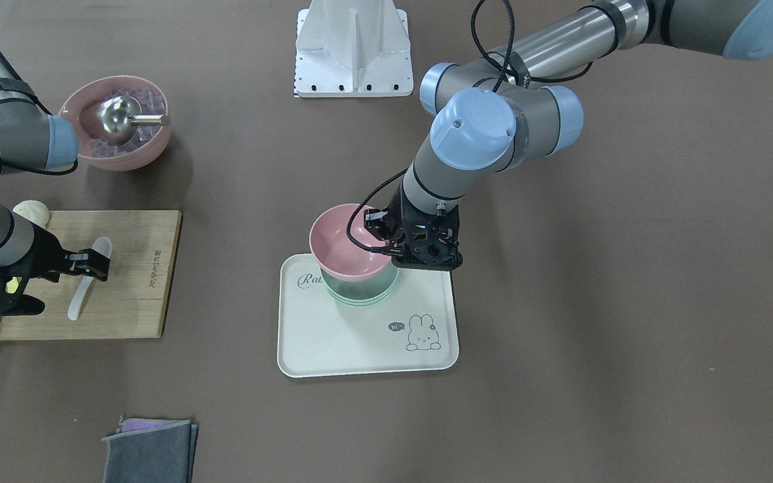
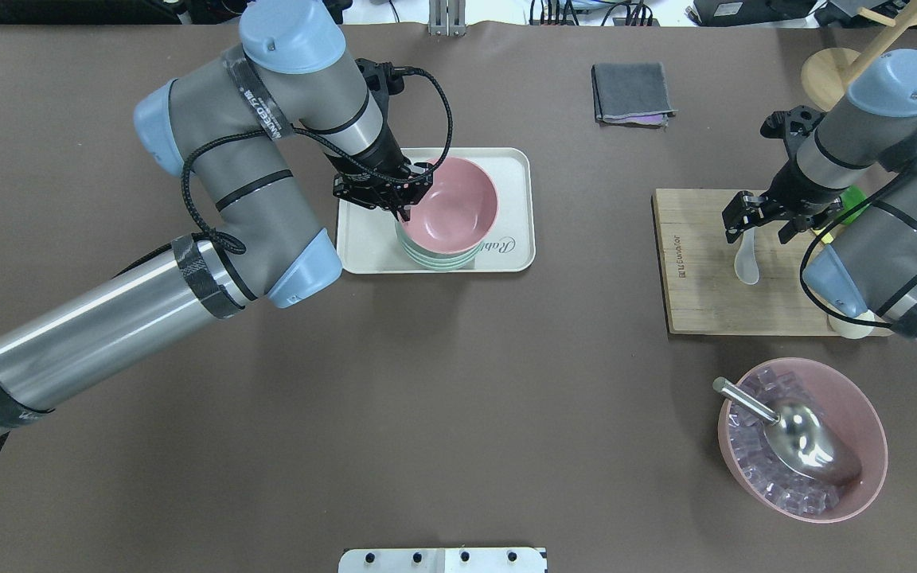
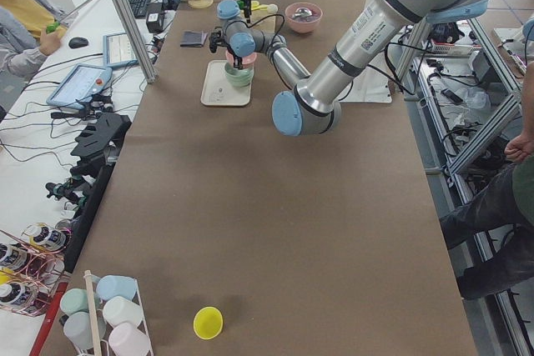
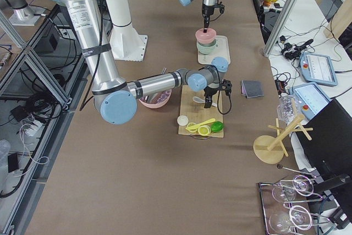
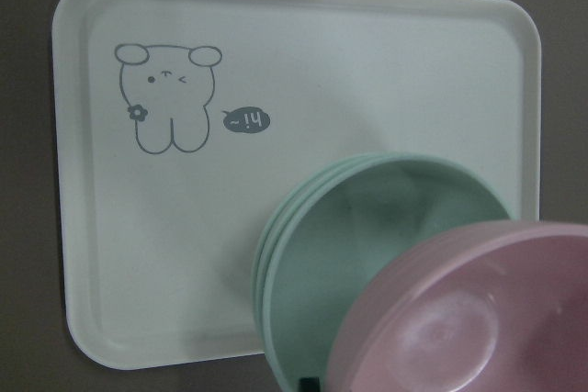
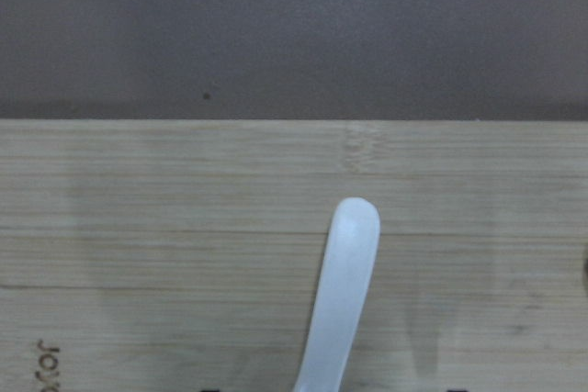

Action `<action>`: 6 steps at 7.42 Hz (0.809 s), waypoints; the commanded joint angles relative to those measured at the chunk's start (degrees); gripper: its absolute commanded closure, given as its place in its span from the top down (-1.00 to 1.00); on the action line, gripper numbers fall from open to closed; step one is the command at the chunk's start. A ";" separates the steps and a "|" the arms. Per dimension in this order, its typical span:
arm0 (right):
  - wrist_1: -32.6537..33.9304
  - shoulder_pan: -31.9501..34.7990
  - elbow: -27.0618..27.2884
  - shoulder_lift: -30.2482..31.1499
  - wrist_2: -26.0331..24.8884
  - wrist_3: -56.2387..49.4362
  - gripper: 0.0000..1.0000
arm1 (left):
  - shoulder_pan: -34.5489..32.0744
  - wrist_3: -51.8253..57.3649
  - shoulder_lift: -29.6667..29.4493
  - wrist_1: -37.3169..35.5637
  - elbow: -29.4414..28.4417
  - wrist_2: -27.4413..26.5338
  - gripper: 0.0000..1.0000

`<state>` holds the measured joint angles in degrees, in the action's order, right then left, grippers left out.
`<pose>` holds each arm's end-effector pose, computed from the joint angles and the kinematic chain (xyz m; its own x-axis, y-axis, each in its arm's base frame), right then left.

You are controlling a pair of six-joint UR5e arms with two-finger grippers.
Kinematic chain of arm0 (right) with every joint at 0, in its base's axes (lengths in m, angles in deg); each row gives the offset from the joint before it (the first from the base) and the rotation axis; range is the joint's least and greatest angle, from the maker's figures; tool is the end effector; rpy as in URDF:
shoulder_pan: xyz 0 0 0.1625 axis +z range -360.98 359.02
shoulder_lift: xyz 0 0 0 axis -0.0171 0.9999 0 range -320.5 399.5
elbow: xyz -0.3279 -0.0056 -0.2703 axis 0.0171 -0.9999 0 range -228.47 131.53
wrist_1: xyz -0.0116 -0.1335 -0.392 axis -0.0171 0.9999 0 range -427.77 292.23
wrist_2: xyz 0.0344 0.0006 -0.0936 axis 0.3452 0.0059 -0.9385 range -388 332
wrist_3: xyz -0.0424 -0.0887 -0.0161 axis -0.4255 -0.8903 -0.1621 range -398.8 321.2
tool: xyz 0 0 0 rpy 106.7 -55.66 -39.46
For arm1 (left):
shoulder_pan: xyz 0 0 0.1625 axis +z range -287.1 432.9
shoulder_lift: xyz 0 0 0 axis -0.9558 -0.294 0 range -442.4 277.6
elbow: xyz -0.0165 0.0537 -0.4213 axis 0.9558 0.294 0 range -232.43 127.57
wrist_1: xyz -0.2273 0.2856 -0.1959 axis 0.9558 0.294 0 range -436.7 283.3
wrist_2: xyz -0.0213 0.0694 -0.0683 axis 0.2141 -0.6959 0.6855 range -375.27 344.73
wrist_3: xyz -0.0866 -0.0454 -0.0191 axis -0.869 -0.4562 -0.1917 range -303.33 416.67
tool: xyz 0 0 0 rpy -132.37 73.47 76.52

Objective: Stack pink bowl on green and place spoon
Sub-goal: 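Carry pink bowl onto green bowl with left gripper while right gripper lowers, then release pink bowl with left gripper while right gripper grasps white spoon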

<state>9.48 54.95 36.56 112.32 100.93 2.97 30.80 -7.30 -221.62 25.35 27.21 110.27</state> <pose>-0.2955 -0.5631 0.5138 0.7081 0.0116 0.7060 0.0485 0.9967 -0.0650 0.5082 -0.5608 0.1677 0.5129 0.0178 -0.8583 -0.0157 0.9998 0.0113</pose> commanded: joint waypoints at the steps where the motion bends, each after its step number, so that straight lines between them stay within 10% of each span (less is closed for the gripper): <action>1: 0.00 -0.56 -0.65 -0.14 0.09 0.07 0.12 | 0.00 0.16 -0.36 1.57 -1.15 -0.47 -1.00; 2: 0.00 -0.74 -1.00 -0.23 0.09 0.07 -0.29 | 0.00 0.25 -0.36 3.93 -2.03 -1.51 0.97; 3: 0.00 -0.74 -0.92 -0.31 0.52 0.15 -0.83 | 0.00 -0.27 -0.79 4.30 -1.95 -2.48 0.96; 6: 0.44 1.36 -0.13 -1.01 4.21 -0.02 -1.00 | -0.34 -0.28 -0.71 4.22 -1.34 -2.40 0.96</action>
<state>9.63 55.06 36.08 111.65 103.70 2.99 30.74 -7.56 -222.43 29.58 25.51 107.86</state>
